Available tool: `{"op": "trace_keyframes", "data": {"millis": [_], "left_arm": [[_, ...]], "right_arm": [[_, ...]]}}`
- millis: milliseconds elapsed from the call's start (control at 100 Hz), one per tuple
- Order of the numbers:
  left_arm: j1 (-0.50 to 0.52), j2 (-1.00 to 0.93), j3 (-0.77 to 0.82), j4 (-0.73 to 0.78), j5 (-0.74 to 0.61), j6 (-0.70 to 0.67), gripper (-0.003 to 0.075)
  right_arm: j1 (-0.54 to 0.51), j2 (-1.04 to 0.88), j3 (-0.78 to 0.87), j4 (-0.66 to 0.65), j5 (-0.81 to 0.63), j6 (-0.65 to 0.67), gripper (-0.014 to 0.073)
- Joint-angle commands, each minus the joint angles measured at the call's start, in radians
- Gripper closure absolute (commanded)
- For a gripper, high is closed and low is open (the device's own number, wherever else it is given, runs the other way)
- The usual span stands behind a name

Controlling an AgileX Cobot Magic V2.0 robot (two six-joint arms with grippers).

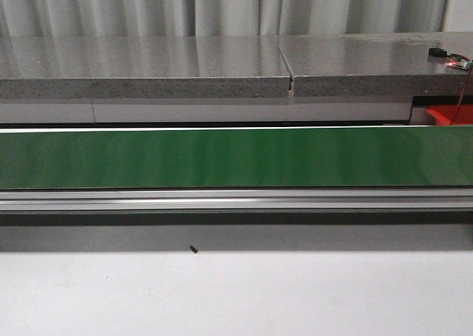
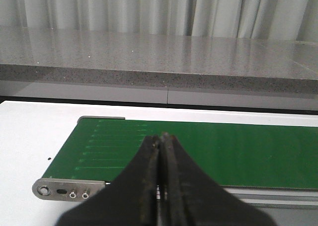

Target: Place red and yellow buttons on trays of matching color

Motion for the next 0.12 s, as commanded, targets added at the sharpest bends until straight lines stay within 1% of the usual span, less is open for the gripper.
{"op": "trace_keyframes", "data": {"millis": [0,110], "left_arm": [[-0.001,-0.034,0.042,0.001,-0.07,0.003,0.0739],[-0.001,-0.034,0.042,0.001,-0.07,0.003,0.0739]], "right_arm": [[-0.003,-0.021,-0.014,-0.004,-0.086,0.0,0.0659],[-0.003,-0.021,-0.014,-0.004,-0.086,0.0,0.0659]]}}
